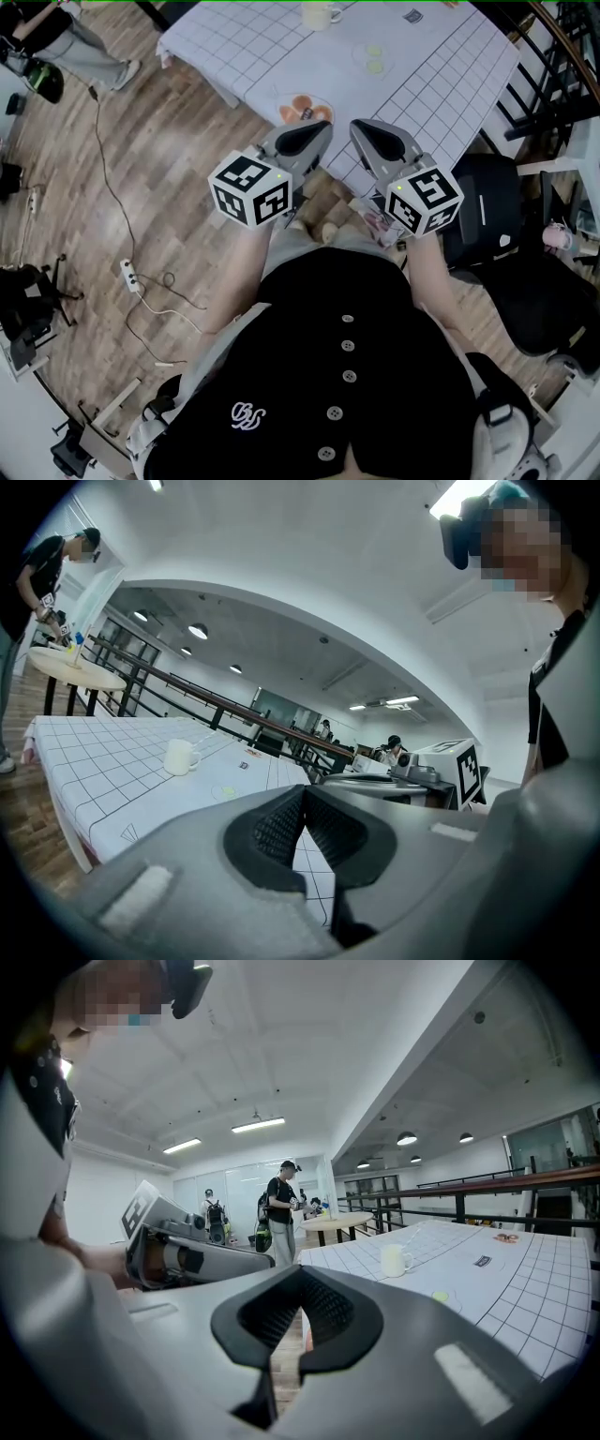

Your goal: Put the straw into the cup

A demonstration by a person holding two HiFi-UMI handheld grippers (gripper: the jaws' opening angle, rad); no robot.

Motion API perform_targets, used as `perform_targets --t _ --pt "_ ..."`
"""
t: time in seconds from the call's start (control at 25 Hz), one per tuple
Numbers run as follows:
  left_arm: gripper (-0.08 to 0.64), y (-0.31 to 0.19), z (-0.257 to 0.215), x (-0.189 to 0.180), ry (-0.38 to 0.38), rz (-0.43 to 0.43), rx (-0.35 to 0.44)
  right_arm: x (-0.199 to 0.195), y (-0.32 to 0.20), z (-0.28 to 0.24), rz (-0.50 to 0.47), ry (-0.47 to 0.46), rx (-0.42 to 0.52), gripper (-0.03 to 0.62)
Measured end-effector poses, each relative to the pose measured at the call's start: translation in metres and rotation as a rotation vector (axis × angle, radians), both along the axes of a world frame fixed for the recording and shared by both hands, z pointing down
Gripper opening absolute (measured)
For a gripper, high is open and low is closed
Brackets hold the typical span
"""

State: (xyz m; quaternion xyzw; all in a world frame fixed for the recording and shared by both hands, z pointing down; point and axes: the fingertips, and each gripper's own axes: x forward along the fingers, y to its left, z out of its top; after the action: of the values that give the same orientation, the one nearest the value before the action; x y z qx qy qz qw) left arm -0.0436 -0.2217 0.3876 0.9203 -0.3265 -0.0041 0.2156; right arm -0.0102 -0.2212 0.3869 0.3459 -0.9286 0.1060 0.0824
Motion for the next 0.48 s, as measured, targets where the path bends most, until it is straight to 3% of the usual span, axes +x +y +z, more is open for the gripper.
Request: perform_targets --t 0.48 --pt "-0.002 0.0042 0.0051 0.0072 -0.018 0.018 -0.018 0.0022 0.0007 0.0035 -0.02 0.011 -0.013 0.001"
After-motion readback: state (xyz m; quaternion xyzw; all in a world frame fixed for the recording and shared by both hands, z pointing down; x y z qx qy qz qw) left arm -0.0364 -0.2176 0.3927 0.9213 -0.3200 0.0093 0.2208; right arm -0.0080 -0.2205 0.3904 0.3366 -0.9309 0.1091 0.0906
